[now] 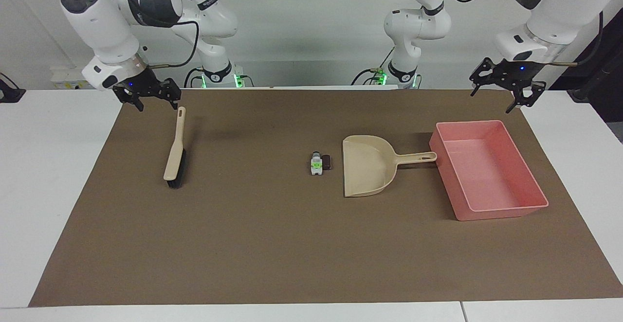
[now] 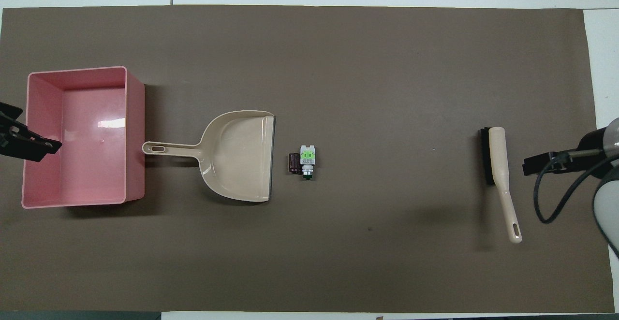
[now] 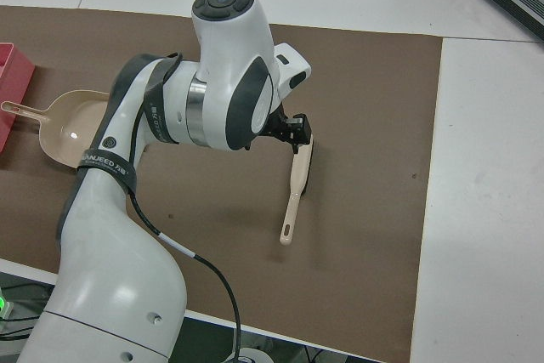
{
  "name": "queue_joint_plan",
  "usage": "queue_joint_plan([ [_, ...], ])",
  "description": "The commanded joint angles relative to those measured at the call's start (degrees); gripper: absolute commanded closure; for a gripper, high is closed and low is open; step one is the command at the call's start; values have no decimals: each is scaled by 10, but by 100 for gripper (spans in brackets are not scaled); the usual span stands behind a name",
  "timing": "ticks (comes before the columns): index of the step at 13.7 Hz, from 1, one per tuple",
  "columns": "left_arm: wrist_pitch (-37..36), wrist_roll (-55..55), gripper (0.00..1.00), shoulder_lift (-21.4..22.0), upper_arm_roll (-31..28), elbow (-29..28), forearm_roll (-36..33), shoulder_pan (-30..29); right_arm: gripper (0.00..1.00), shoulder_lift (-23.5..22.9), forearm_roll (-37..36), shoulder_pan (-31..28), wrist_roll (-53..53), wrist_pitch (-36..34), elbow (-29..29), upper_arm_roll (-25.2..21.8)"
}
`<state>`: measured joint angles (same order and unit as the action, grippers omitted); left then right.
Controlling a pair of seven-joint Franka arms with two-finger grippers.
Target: Clean e-waste and dump in bin
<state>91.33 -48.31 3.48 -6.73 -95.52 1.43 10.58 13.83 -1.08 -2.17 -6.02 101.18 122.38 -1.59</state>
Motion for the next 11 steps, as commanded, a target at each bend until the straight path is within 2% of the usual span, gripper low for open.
queue_joint_plan([
  [1,46,-96,1,26,-1,-62,-6,16,1,10,12,-12,2,58,93,1],
  [3,74,-175,1,19,-1,-79,-6,40,1,-7,12,-34,0,112,129,1],
  [5,109,-199,1,16,-1,-109,-9,53,1,-19,12,-38,0,157,156,1],
  [7,154,-214,1,-7,-1,-135,-10,59,1,-20,12,-47,-7,169,167,1],
  [9,165,-217,1,-36,-1,-139,-28,81,1,-20,12,-47,-9,169,183,2],
  [11,226,-214,1,-49,-3,-184,-39,110,4,-20,12,-46,-10,179,200,2],
])
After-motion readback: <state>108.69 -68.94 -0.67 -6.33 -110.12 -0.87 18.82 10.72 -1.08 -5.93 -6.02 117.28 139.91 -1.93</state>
